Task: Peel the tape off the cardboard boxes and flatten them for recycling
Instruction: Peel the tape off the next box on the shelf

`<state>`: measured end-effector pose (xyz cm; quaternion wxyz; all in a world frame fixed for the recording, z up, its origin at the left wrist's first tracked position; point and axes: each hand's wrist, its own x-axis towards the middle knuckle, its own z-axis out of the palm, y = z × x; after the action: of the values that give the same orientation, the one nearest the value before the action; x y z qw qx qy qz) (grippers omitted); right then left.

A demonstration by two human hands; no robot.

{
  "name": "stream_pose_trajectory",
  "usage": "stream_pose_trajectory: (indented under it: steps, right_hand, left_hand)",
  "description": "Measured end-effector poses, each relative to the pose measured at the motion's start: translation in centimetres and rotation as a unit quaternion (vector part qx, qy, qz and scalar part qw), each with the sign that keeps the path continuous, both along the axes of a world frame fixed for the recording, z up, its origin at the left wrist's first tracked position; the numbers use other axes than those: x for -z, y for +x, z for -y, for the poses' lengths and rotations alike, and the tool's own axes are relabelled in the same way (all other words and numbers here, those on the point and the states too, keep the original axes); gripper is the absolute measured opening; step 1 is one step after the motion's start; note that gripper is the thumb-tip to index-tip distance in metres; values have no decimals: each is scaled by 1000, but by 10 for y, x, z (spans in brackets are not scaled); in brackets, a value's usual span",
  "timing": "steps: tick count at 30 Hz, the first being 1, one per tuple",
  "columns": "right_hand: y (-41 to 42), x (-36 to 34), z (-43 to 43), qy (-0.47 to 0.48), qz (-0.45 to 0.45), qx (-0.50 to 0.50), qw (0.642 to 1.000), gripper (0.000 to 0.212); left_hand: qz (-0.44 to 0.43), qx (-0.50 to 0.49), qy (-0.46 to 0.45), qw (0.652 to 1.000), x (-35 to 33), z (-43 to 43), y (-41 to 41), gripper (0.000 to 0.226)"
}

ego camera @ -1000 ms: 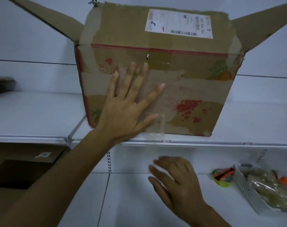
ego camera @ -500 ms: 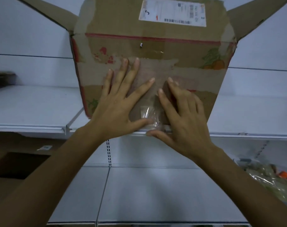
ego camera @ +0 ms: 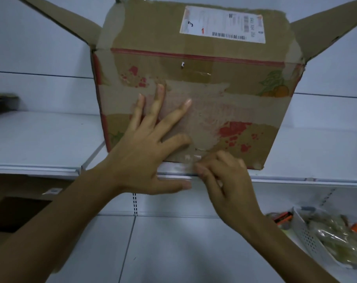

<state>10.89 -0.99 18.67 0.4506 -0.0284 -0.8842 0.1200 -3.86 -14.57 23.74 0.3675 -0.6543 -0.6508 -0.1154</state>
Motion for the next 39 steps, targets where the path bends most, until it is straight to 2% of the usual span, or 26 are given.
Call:
stream_pose_trajectory:
  steps: [1,3,6,7,9,10,12,14,15,17,19,23,25,26,29,32,34,36,39]
  right_hand:
    - [0,-6,0,-73,2,-25,997,27]
    - [0,-20,-2,-154,7,-46,987,32]
    - [-1,-33,-3,-159,17,-20,987,28]
    - [0,-36,-5,-165,-1,-4,986,28]
    - [6,-40,-8,-189,-85,30,978,41]
    - [11,-43,-11,-156,-146,56,975,48]
    - [16,-39,-13,38,-220,107,969,50]
    - [10,-24,-14,230,-196,115,946,47]
    - [3,-17,-17,274,-169,116,940,47]
    - [-10,-13,-24,288,-152,110,939,41]
    - [-19,-22,-29,277,-178,87,940,29]
    - [-16,-58,-22,270,-233,27,934,27]
    - [-8,-83,-15,264,-254,11,930,22]
    - [-3,-96,-12,260,-262,6,929,19]
    - [7,-135,-5,256,-289,15,922,15]
    - [15,-166,-2,236,-340,38,910,17]
    - [17,-185,-5,233,-363,35,901,16]
    - [12,-201,-7,231,-365,27,901,16]
    - [-1,-207,-18,247,-300,60,919,16]
  left_hand:
    - [4,3,2,1000,1,-2,2,65]
    - [37,20,32,999,2,-7,3,50]
    - [117,47,87,988,5,-15,4,32]
    - [142,57,95,984,5,-16,4,30]
    - [173,70,103,977,5,-19,4,28]
    - [180,74,108,975,4,-20,4,27]
    - [190,77,116,972,4,-21,7,26]
    - [193,77,117,971,3,-23,10,26]
    - [193,76,117,971,2,-23,12,26]
    - [198,75,117,970,0,-23,15,26]
    - [199,76,126,969,-8,-22,17,26]
    - [202,123,164,958,-43,-13,21,22]
    - [155,153,186,958,-56,-7,28,27]
    - [105,140,196,965,-58,-3,33,38]
    - [-63,24,216,974,-64,7,50,76]
    - [-144,-46,264,953,-79,10,50,71]
    - [-150,-40,298,942,-97,7,46,58]
    - [-122,-44,298,946,-113,0,41,54]
    - [-63,-92,226,968,-133,-16,24,62]
